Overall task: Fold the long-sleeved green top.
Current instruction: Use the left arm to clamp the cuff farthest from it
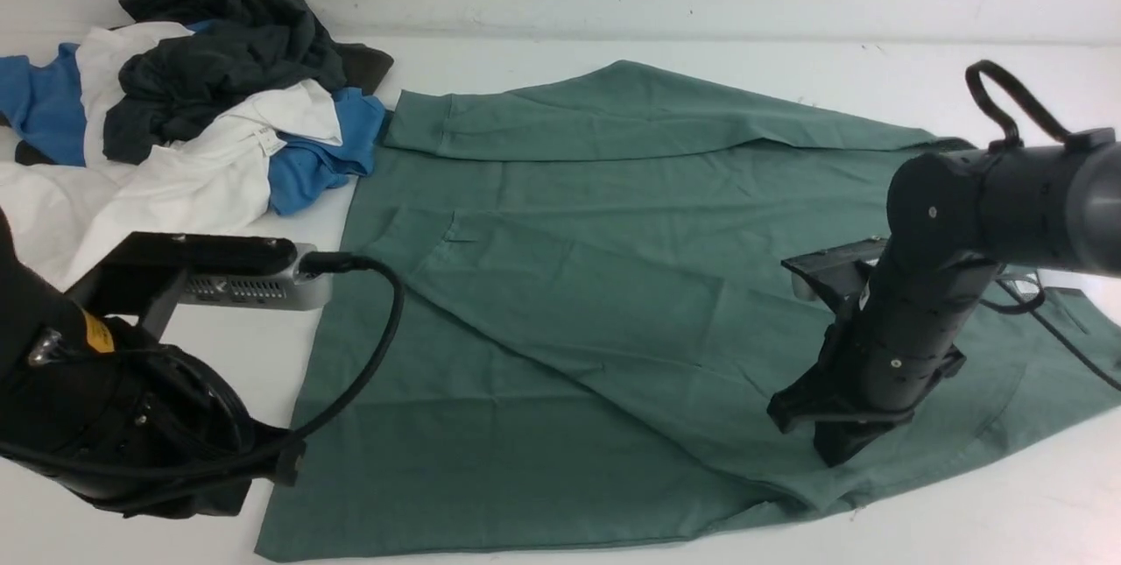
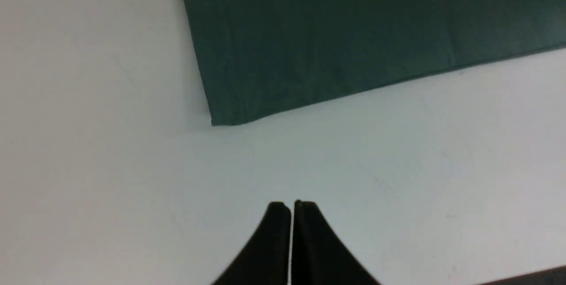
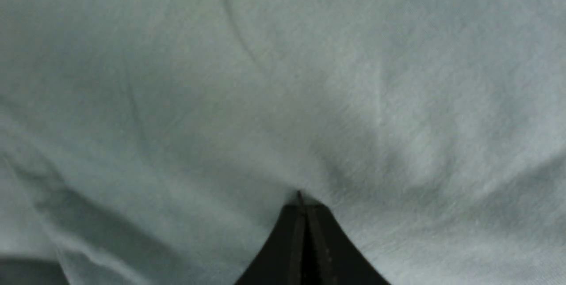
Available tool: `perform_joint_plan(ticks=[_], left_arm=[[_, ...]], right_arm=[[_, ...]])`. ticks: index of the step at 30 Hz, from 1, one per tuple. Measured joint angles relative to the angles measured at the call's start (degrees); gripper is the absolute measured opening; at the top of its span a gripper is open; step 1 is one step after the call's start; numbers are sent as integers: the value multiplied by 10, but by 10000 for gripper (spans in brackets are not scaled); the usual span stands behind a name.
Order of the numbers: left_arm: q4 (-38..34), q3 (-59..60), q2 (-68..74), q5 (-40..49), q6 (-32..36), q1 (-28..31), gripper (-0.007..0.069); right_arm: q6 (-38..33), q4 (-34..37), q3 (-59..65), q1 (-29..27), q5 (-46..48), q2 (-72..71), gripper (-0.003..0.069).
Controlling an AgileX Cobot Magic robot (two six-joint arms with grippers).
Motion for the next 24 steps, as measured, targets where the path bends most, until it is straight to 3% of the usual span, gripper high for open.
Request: perform_joint_plan(ticks=[8, 24], left_arm=[[0, 0, -54, -3, -1, 0, -4], [-13, 4, -48, -41, -18, 0, -4]], right_arm=[[0, 43, 145, -1, -81, -87, -11], [1, 60, 319, -1, -33, -223, -9]])
